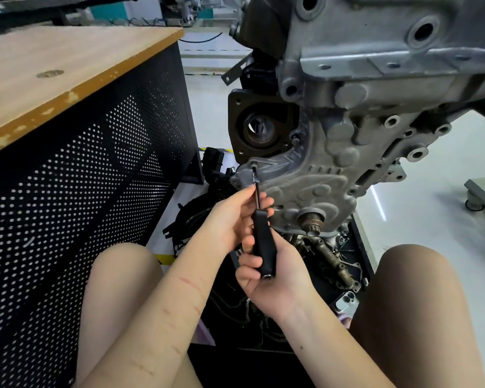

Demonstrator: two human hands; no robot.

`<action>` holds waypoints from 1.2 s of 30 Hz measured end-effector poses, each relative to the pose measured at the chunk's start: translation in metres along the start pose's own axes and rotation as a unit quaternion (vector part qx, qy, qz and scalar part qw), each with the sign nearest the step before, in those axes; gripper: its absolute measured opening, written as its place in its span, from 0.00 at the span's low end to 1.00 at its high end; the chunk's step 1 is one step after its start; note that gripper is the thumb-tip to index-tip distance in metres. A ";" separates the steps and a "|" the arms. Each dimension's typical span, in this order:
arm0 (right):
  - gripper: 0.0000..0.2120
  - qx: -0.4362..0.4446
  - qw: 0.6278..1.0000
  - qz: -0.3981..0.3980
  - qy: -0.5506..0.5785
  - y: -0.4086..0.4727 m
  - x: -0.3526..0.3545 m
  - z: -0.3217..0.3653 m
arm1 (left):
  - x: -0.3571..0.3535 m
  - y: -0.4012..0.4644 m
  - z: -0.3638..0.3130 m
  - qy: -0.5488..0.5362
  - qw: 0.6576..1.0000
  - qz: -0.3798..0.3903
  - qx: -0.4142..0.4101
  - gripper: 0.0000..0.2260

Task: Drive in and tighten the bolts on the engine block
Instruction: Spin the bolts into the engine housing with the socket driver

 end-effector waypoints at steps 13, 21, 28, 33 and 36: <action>0.18 0.012 0.999 0.002 -0.040 -0.001 0.019 -0.007 | 0.000 -0.008 -0.011 0.016 0.999 -0.001 0.042 0.11; 0.20 -0.032 0.980 0.054 -0.189 0.025 -0.049 -0.032 | 0.067 -0.046 -0.094 0.029 0.996 -0.059 -0.066 0.09; 0.17 -0.025 0.935 0.175 -0.307 0.024 -0.137 -0.071 | 0.130 -0.108 -0.152 0.039 0.980 -0.132 -0.145 0.16; 0.15 -0.031 0.915 0.235 -0.327 0.015 -0.172 -0.093 | 0.212 -0.187 -0.176 0.048 0.918 -0.327 -0.218 0.13; 0.12 -0.007 0.896 0.267 -0.355 0.014 -0.182 -0.103 | 0.259 -0.249 -0.193 0.066 0.860 -0.431 -0.266 0.08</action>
Point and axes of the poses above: each hand's wrist, its own y-axis towards the middle knuckle, its own x-axis out of the back of the hand, z = x × y, the point moved 6 cm from there along y, towards the middle knuckle, and after that the axes turned 2 degrees about y, right-handed, at the moved point
